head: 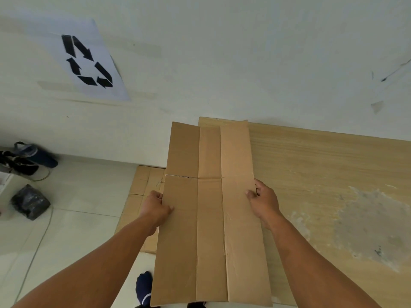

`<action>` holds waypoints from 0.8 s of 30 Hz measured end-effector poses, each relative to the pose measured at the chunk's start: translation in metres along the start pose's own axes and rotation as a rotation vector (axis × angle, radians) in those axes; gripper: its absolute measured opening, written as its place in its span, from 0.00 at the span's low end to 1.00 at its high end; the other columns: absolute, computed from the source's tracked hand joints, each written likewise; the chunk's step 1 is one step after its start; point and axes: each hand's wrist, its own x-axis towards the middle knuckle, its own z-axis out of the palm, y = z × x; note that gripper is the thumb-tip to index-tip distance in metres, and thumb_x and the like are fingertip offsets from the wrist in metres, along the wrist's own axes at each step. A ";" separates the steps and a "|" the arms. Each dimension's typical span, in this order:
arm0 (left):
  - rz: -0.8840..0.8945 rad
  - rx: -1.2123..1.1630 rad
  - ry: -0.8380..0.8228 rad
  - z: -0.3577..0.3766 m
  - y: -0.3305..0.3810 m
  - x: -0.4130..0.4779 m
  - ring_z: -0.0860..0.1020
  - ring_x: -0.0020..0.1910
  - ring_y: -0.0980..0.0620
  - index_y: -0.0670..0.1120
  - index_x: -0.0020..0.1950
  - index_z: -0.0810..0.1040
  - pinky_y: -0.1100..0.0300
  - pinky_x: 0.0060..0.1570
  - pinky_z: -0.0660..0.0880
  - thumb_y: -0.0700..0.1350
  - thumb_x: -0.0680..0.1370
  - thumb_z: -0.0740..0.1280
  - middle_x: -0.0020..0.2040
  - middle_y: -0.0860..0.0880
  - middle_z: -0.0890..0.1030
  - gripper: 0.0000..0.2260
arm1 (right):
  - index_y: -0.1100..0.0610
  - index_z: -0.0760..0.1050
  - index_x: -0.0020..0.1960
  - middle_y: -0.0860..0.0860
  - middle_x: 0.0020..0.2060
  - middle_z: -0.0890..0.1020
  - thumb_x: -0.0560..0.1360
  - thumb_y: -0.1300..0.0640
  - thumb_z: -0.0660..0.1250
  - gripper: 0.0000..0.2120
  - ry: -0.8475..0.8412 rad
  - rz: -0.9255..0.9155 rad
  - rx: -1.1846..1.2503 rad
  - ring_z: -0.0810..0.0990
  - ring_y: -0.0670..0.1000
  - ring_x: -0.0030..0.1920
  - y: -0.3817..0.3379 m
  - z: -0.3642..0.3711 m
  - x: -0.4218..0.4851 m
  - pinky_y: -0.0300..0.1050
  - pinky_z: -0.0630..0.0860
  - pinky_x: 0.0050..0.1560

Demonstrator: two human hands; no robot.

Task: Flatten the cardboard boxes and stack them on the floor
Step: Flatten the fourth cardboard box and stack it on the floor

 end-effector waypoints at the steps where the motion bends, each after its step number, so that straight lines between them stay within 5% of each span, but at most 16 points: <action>1: 0.008 -0.008 0.012 -0.008 -0.004 0.000 0.80 0.50 0.46 0.48 0.57 0.70 0.51 0.47 0.79 0.40 0.75 0.73 0.53 0.46 0.81 0.16 | 0.53 0.68 0.75 0.55 0.69 0.75 0.80 0.59 0.66 0.24 0.007 0.007 0.014 0.73 0.53 0.69 -0.004 0.007 -0.006 0.48 0.70 0.69; 7: 0.041 -0.009 0.078 -0.068 -0.031 0.002 0.79 0.46 0.48 0.47 0.58 0.70 0.52 0.47 0.78 0.41 0.75 0.74 0.48 0.48 0.79 0.16 | 0.52 0.67 0.75 0.53 0.69 0.75 0.81 0.58 0.63 0.23 -0.017 -0.027 0.035 0.74 0.52 0.68 -0.028 0.061 -0.036 0.48 0.72 0.68; 12: 0.067 -0.007 0.113 -0.134 -0.064 0.016 0.80 0.47 0.46 0.47 0.57 0.71 0.53 0.46 0.78 0.42 0.74 0.75 0.50 0.46 0.80 0.16 | 0.45 0.79 0.55 0.48 0.45 0.86 0.72 0.67 0.56 0.23 -0.105 -0.112 -0.031 0.80 0.53 0.40 -0.058 0.122 -0.064 0.43 0.73 0.39; 19: 0.084 -0.007 0.084 -0.226 -0.135 0.058 0.79 0.47 0.47 0.47 0.55 0.71 0.50 0.47 0.79 0.42 0.75 0.74 0.49 0.49 0.79 0.15 | 0.47 0.77 0.51 0.46 0.47 0.84 0.73 0.70 0.54 0.22 -0.062 -0.067 -0.035 0.84 0.53 0.48 -0.077 0.245 -0.115 0.43 0.77 0.43; 24: 0.068 0.041 0.064 -0.273 -0.185 0.091 0.79 0.46 0.47 0.48 0.54 0.70 0.49 0.48 0.80 0.42 0.76 0.71 0.47 0.50 0.79 0.12 | 0.45 0.78 0.54 0.46 0.46 0.85 0.72 0.72 0.53 0.27 -0.015 0.047 0.099 0.83 0.50 0.43 -0.061 0.327 -0.138 0.44 0.77 0.41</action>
